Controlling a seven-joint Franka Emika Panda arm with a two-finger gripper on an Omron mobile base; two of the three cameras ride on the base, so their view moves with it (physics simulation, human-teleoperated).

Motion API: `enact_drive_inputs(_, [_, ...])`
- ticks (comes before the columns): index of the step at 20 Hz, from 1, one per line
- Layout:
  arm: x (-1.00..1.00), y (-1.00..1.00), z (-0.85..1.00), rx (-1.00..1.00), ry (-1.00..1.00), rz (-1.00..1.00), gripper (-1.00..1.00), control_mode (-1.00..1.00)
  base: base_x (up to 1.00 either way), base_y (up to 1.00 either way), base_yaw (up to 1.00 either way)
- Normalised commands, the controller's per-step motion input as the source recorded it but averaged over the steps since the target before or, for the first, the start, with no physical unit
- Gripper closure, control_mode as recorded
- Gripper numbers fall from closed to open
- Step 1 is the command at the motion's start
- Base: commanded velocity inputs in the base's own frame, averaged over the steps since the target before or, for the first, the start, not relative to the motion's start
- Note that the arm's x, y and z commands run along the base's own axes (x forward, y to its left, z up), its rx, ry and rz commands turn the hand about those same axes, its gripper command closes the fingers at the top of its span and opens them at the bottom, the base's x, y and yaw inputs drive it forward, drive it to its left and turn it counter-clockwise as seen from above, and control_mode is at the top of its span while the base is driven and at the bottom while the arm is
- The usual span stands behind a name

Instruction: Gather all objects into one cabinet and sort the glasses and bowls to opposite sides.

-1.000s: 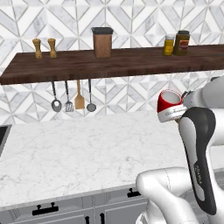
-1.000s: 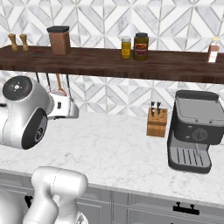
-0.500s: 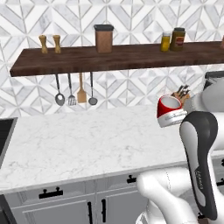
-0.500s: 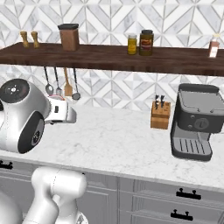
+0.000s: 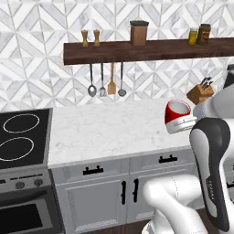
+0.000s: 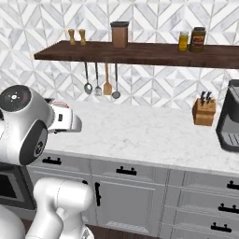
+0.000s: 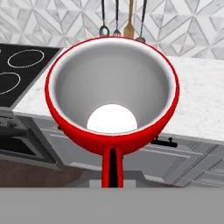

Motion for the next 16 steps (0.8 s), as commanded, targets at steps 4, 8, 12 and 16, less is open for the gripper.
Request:
enact_drive_inputs(4, [0.0, 0.0, 0.0, 0.0, 0.0, 0.0, 1.0, 1.0, -0.28, 0.92, 0.0])
enact_drive_inputs(8, [0.0, 0.0, 0.0, 0.0, 0.0, 0.0, 1.0, 1.0, -0.16, 0.94, 0.0])
enact_drive_inputs(12, [0.0, 0.0, 0.0, 0.0, 0.0, 0.0, 1.0, 1.0, -0.03, 0.8, 0.0])
enact_drive_inputs(16, [0.0, 0.0, 0.0, 0.0, 0.0, 0.0, 1.0, 1.0, 0.0, 0.75, 0.0])
